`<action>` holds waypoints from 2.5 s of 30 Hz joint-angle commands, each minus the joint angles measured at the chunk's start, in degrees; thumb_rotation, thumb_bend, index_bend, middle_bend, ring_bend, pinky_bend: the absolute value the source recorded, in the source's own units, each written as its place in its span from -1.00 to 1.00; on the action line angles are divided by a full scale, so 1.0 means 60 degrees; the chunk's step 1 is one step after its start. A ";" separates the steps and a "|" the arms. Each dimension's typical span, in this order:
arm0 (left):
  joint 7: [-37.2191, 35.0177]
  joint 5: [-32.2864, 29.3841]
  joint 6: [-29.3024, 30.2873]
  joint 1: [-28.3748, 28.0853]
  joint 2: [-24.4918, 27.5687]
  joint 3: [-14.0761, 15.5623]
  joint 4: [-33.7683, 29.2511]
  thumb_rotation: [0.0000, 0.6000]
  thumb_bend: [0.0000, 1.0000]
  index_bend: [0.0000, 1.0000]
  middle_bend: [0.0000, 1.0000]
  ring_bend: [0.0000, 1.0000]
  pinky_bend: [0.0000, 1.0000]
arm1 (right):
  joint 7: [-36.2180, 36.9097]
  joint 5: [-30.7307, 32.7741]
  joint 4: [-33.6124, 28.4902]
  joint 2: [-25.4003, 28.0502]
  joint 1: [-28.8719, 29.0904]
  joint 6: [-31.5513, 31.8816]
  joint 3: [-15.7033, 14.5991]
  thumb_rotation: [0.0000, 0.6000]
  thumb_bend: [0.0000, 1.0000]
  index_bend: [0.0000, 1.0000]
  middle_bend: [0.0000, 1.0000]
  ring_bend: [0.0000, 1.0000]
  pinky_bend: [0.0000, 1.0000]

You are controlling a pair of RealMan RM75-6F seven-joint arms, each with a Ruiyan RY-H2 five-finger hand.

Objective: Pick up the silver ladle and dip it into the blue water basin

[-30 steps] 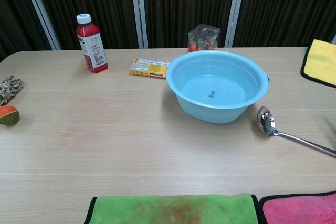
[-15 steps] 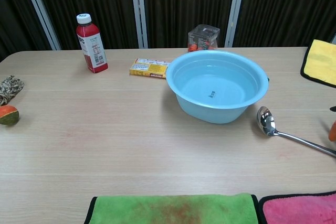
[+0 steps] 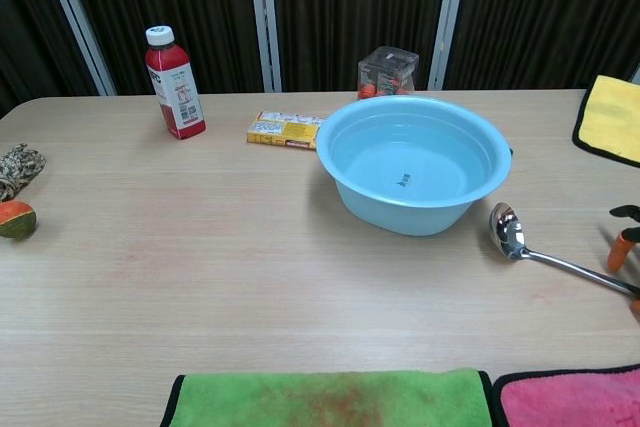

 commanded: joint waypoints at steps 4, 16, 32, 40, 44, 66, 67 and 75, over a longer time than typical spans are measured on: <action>0.0004 -0.0045 -0.0020 -0.0010 -0.0009 -0.0023 0.0007 0.93 -0.67 -1.00 -1.00 -1.00 -1.00 | 0.0090 -0.0007 0.0232 -0.0150 0.0068 -0.0113 -0.0006 1.00 -0.53 -0.18 -1.00 -1.00 -1.00; -0.0077 -0.0087 -0.0014 -0.0008 0.0017 -0.0050 0.0008 0.93 -0.67 -1.00 -1.00 -1.00 -1.00 | -0.0028 -0.0040 0.0402 -0.0340 0.0172 -0.0197 -0.0022 1.00 -0.52 -0.15 -1.00 -1.00 -1.00; -0.0292 -0.0105 0.0071 0.0034 0.0095 -0.0076 0.0042 0.92 -0.67 -1.00 -1.00 -1.00 -1.00 | -0.0497 0.0090 0.0445 -0.0485 0.0244 -0.0349 -0.0059 1.00 -0.41 0.06 -1.00 -1.00 -1.00; -0.0363 -0.0088 0.0128 0.0057 0.0119 -0.0082 0.0043 0.93 -0.67 -1.00 -1.00 -1.00 -1.00 | -0.0638 0.0104 0.0393 -0.0465 0.0243 -0.0322 -0.0069 1.00 -0.37 0.09 -1.00 -1.00 -1.00; -0.0400 -0.0071 0.0144 0.0062 0.0132 -0.0081 0.0047 0.93 -0.66 -1.00 -1.00 -1.00 -1.00 | -0.0737 0.0112 0.0316 -0.0429 0.0225 -0.0264 -0.0072 1.00 -0.37 0.11 -1.00 -1.00 -1.00; -0.0454 0.0009 0.0212 0.0086 0.0148 -0.0064 0.0032 0.92 -0.66 -1.00 -1.00 -1.00 -1.00 | -0.1491 0.0282 -0.0351 0.0143 0.0112 0.0027 -0.0045 1.00 -0.30 0.21 -1.00 -1.00 -1.00; -0.0447 0.0013 0.0211 0.0085 0.0147 -0.0063 0.0029 0.92 -0.66 -1.00 -1.00 -1.00 -1.00 | -0.1522 0.0298 -0.0403 0.0192 0.0103 0.0047 -0.0037 1.00 -0.30 0.22 -1.00 -1.00 -1.00; -0.0401 0.0051 0.0212 0.0081 0.0130 -0.0051 0.0016 0.93 -0.66 -1.00 -1.00 -1.00 -1.00 | -0.1795 0.0393 -0.0928 0.0666 0.0022 0.0223 0.0005 1.00 -0.24 0.27 -1.00 -1.00 -1.00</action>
